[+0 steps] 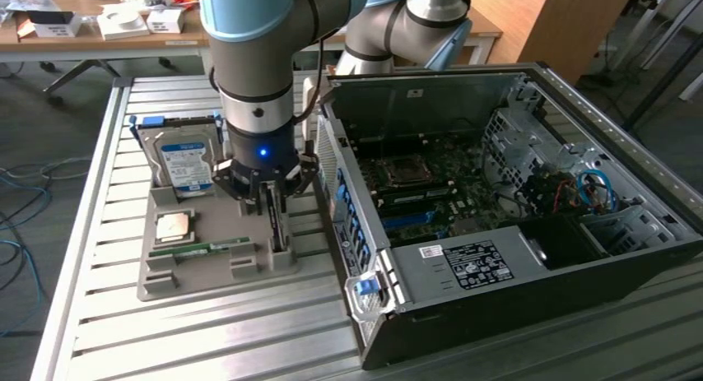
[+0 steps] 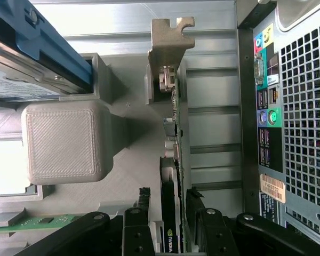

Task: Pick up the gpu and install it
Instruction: 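Pick up the gpu and move the gpu toward the slot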

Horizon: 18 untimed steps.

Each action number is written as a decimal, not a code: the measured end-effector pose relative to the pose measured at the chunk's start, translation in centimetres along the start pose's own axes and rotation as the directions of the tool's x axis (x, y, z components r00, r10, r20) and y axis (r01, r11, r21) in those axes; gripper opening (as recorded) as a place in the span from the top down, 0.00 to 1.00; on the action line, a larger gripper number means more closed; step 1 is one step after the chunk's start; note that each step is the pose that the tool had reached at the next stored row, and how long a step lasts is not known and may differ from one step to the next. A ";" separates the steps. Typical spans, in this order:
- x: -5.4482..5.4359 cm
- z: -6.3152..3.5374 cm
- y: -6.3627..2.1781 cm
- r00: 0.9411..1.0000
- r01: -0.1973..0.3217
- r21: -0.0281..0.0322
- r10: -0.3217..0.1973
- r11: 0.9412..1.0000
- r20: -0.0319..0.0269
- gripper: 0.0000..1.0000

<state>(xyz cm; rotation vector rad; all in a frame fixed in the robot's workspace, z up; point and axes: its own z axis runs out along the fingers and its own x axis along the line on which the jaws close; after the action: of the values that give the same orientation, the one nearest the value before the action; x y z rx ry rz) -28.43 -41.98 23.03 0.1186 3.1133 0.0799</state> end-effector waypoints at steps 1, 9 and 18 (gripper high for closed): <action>0.0 0.00 0.00 1.000 0.000 0.000 0.000 1.000 0.000 0.60; -0.1 0.01 -0.03 1.000 0.000 0.000 0.000 1.000 0.000 0.60; -0.1 -0.01 -0.13 1.000 0.000 -0.001 0.000 1.000 -0.001 0.60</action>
<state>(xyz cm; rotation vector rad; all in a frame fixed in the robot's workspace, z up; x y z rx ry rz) -28.31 -42.12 23.04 0.1183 3.1143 0.0812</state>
